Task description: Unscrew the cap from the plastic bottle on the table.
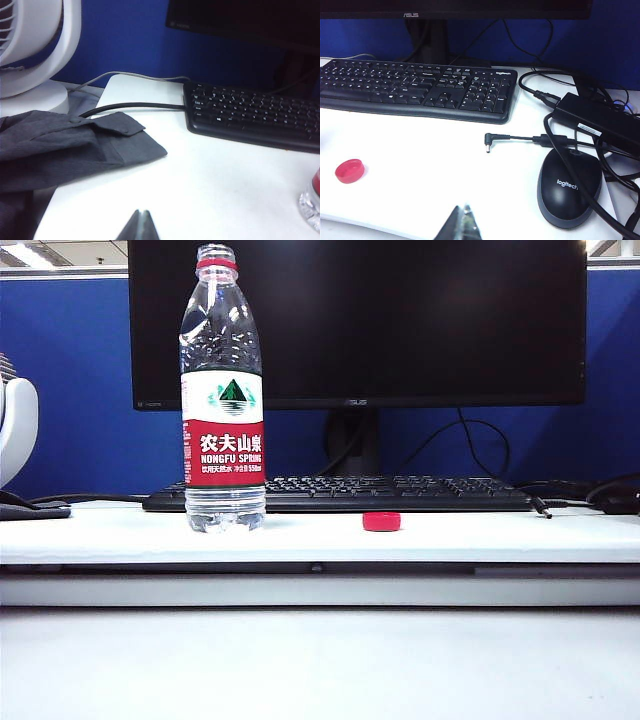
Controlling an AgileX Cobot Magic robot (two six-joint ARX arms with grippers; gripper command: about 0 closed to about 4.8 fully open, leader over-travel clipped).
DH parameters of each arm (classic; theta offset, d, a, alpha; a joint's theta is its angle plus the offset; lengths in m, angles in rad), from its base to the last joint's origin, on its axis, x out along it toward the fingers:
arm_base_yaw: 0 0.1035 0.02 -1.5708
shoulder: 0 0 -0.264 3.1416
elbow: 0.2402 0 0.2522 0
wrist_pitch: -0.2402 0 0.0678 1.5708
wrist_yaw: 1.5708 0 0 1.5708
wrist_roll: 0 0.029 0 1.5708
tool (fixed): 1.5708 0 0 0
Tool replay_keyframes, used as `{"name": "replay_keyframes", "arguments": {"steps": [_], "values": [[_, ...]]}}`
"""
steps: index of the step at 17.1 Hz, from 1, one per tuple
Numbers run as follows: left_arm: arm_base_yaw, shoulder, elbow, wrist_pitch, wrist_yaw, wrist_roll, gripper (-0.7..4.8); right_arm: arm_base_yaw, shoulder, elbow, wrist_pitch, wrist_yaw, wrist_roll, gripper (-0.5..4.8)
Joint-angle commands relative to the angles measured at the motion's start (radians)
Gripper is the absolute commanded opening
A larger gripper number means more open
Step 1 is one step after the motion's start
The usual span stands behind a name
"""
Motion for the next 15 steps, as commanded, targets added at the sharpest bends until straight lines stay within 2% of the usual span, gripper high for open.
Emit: {"name": "replay_keyframes", "arguments": {"steps": [1,3,7,11,15], "values": [[0.002,-0.002,0.001,-0.016,-0.023,0.006,-0.05,0.0,0.0,0.001,0.012,0.001,-0.003,-0.06],[0.002,-0.002,0.001,-0.016,-0.022,0.012,-0.05,0.0,0.0,0.001,0.012,0.001,-0.003,-0.06],[0.002,-0.002,0.001,-0.015,-0.022,0.076,-0.05,0.0,0.0,0.001,0.012,0.001,-0.003,-0.06],[0.002,-0.002,0.001,-0.014,-0.021,0.078,-0.05,0.0,0.0,0.001,0.012,0.001,-0.003,-0.06],[0.002,-0.002,0.001,-0.014,-0.021,0.121,-0.05,0.0,0.0,0.001,0.012,0.001,-0.003,-0.06]]}}
